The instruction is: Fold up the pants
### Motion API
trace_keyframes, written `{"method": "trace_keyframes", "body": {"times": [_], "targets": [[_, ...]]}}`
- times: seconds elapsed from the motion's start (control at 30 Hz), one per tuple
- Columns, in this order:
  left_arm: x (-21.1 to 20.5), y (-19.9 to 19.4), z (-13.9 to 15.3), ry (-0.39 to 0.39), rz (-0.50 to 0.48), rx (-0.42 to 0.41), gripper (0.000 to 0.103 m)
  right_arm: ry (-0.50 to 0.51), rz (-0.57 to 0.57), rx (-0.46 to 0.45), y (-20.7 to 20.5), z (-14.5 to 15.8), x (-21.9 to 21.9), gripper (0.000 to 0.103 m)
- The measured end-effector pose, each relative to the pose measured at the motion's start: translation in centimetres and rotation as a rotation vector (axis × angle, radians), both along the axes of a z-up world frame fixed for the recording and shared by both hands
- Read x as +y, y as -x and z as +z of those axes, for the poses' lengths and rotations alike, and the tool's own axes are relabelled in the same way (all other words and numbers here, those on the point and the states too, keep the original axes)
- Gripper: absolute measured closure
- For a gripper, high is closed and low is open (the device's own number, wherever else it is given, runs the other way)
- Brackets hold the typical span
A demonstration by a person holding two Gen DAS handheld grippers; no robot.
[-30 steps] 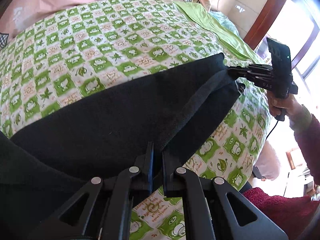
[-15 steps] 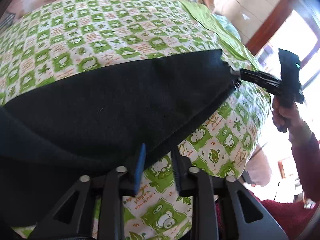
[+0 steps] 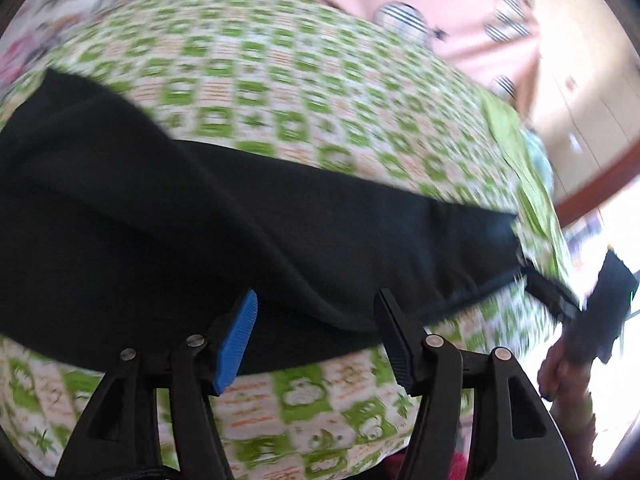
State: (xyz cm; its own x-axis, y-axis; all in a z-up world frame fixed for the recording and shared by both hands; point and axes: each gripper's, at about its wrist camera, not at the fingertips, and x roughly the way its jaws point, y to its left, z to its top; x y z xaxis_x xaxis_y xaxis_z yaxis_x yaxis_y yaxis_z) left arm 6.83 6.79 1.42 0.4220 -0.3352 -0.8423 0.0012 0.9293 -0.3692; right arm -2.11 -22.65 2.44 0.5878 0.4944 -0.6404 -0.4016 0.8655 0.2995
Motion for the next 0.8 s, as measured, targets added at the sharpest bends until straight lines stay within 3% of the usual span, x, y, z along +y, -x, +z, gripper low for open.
{"method": "trace_keyframes", "body": {"times": [0.23,0.43,0.57,0.77,0.8], "targets": [[5.2,-2.5,1.6,-0.022,0.199,0.028,0.039,-0.045,0.133,0.006,-1.3,-0.2,6.7,0.062],[9.8,-6.4,3.4,-0.043,0.386,0.088,0.029,-0.054,0.275,0.005,-2.7,-0.3,13.5,0.062],[11.1,-10.9,3.2,-0.148,0.379,0.204,0.028,-0.042,0.365,0.019,-3.9,-0.7,17.7,0.058],[10.9,-14.7,0.8,-0.266,0.334,0.308,0.029,-0.029,0.426,0.049,-5.5,-1.5,21.3,0.049],[10.9,-15.1,0.4,-0.286,0.325,0.317,0.034,-0.028,0.430,0.059,-5.8,-1.8,21.7,0.049]]}}
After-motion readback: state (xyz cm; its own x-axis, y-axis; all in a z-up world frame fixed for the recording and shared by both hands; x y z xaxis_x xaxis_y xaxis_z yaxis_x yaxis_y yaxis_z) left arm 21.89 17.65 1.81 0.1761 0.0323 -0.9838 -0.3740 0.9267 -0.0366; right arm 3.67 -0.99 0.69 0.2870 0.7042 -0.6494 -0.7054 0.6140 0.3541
